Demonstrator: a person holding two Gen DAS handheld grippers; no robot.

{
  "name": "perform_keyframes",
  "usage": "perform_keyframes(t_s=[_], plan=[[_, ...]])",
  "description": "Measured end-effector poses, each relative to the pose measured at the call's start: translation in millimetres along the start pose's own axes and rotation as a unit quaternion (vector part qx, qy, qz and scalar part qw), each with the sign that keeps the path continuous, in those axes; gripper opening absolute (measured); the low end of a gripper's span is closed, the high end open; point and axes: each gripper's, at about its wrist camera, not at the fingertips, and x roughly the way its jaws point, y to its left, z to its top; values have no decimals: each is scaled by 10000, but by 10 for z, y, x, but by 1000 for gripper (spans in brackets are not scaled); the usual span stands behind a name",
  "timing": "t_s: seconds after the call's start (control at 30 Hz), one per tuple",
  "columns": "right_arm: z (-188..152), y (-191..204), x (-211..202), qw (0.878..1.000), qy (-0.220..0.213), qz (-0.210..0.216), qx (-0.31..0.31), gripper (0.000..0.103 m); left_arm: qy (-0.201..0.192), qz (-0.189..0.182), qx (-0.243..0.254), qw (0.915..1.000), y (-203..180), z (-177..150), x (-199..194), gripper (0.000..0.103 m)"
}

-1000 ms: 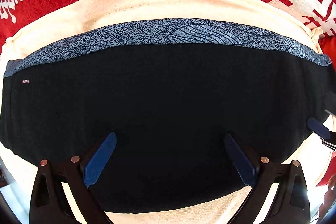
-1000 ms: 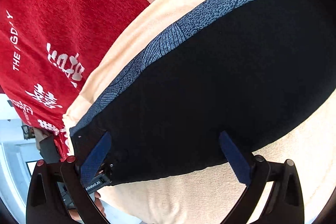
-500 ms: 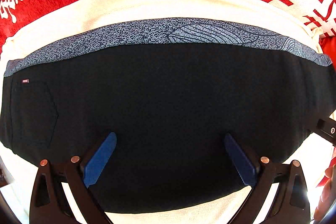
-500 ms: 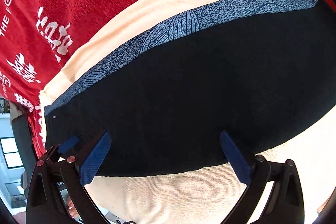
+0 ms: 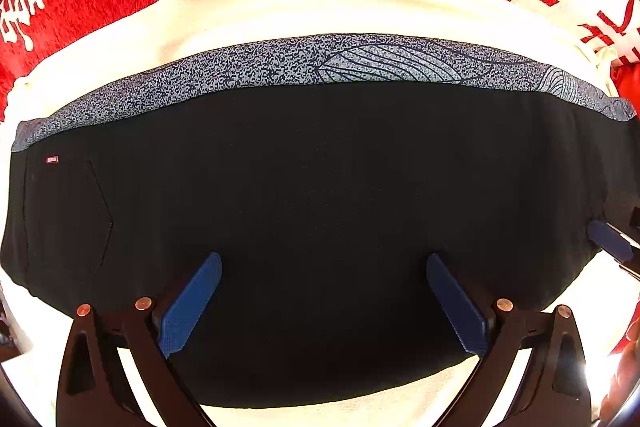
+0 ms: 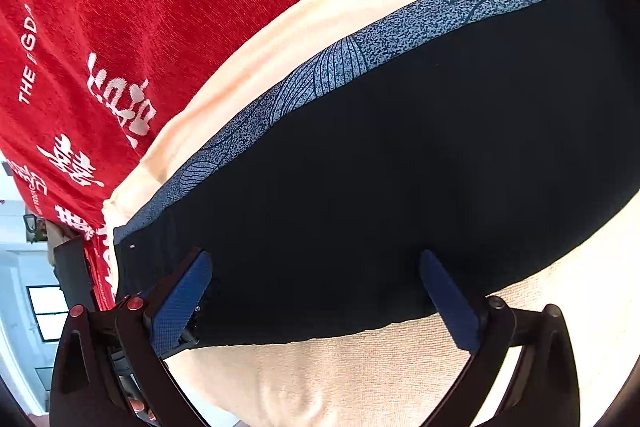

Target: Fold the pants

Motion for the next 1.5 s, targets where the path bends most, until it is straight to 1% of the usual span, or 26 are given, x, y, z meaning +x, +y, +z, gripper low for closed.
perform_keyframes(t_s=[0.17,0.37,0.43,0.53,0.6,0.7,0.83,0.87,0.93,0.97,1.0,1.1,1.2,1.27,1.3,1.37,1.43,1.47,1.5], plan=[[1,-15,-14,9999,16,140,-81,103,1,97,12,10000,-29,4,14,103],[15,-135,-80,9980,-61,583,215,103,28,241,91,9997,-118,30,-9,103],[12,-166,-146,9967,-90,740,312,103,59,312,139,9994,-165,54,-30,103],[-7,-276,-303,9941,-168,952,498,103,62,320,270,9991,-280,80,-92,103],[-17,-408,-475,9937,-345,869,616,103,32,265,377,9989,-410,95,-152,103],[-15,-702,-786,9920,-753,539,854,103,3,169,541,9984,-666,136,-213,103],[-5,-1218,-1089,9830,-1149,295,1400,103,-36,-143,627,9979,-1108,253,-251,103],[-1,-1342,-1115,9808,-1186,222,1531,100,-76,-197,645,9977,-1213,286,-252,103],[10,-1583,-1136,9759,-1205,153,1810,81,-191,-287,709,9969,-1472,376,-239,103],[14,-1693,-1120,9738,-1178,183,1936,55,-245,-307,738,9965,-1576,420,-225,103],[19,-1786,-1102,9719,-1169,268,2023,42,-312,-321,764,9961,-1683,463,-211,103],[28,-1929,-1016,9672,-1240,466,2165,41,-427,-434,767,9952,-1934,588,-162,103],[93,-2008,-978,9620,-1492,789,2148,41,-442,-415,782,9951,-2098,676,-103,103],[201,-2014,-941,9591,-1613,957,2122,42,-409,-345,813,9952,-2153,693,-47,103],[272,-2001,-914,9585,-1649,1020,2091,42,-392,-329,808,9954,-2151,641,-15,103],[388,-1959,-868,9601,-1611,1035,2039,41,-356,-298,779,9959,-2172,659,-2,103],[439,-1904,-882,9642,-1510,869,2002,32,-378,-288,776,9959,-2182,670,-44,102],[444,-1868,-922,9662,-1528,809,1914,18,-413,-285,774,9957,-2176,672,-81,95],[435,-1827,-982,9671,-1573,837,1813,15,-442,-303,799,9954,-2182,682,-117,86]])
